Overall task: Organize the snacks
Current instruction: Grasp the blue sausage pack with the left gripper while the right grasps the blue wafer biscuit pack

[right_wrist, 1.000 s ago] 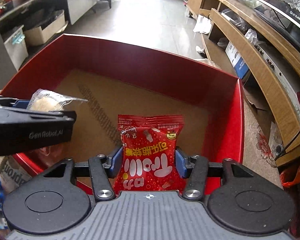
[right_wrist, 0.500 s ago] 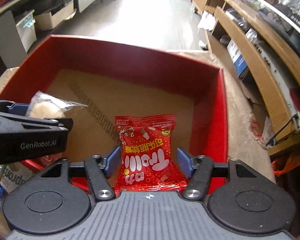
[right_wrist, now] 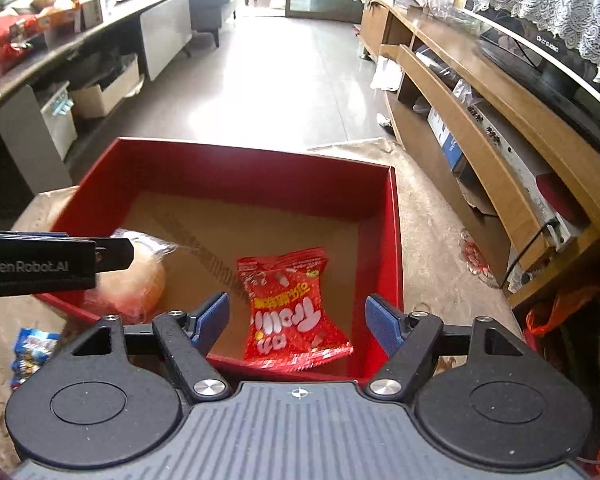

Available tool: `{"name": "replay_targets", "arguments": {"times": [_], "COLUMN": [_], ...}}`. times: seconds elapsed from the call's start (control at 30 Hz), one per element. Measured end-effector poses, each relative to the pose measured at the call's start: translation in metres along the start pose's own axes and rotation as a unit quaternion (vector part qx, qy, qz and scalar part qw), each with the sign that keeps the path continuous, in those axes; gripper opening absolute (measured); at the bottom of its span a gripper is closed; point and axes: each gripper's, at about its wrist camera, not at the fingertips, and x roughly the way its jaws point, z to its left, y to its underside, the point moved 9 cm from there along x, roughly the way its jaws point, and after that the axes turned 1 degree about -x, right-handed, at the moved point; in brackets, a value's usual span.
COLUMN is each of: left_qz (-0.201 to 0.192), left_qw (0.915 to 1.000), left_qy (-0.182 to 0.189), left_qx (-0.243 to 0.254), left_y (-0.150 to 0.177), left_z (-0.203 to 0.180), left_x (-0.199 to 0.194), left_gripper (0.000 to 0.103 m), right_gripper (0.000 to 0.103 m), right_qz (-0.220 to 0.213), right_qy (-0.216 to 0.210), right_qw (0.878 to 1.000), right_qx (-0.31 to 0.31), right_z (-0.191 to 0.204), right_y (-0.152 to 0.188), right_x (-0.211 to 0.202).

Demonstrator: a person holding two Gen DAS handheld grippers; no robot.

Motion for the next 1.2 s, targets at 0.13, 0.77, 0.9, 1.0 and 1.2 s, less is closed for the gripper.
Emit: {"name": "replay_targets", "arguments": {"times": [0.13, 0.77, 0.9, 1.0, 1.2], "left_qz": [0.002, 0.084, 0.098, 0.108, 0.106], "left_qw": [1.0, 0.9948, 0.9929, 0.9918, 0.9909], "left_qy": [-0.007, -0.039, -0.051, -0.056, -0.081], "left_qx": [-0.001, -0.043, -0.046, -0.04, -0.018], "left_y": [0.016, 0.088, 0.097, 0.104, 0.106], "left_z": [0.013, 0.076, 0.079, 0.078, 0.078], "left_x": [-0.015, -0.017, -0.009, -0.006, 0.003], "left_gripper": [0.06, 0.067, 0.068, 0.068, 0.078], "right_gripper": [0.08, 0.085, 0.086, 0.087, 0.091], "right_qz": [0.0, 0.077, 0.086, 0.096, 0.1], "right_qy": [-0.008, -0.018, -0.013, -0.017, -0.005], "right_qw": [1.0, 0.997, 0.996, 0.995, 0.994], "right_qx": [0.007, -0.021, -0.034, -0.038, -0.046], "right_z": [0.004, 0.04, 0.048, 0.054, 0.056], "right_y": [0.01, 0.063, 0.066, 0.068, 0.071], "right_x": [-0.012, 0.006, 0.015, 0.021, 0.033]}}
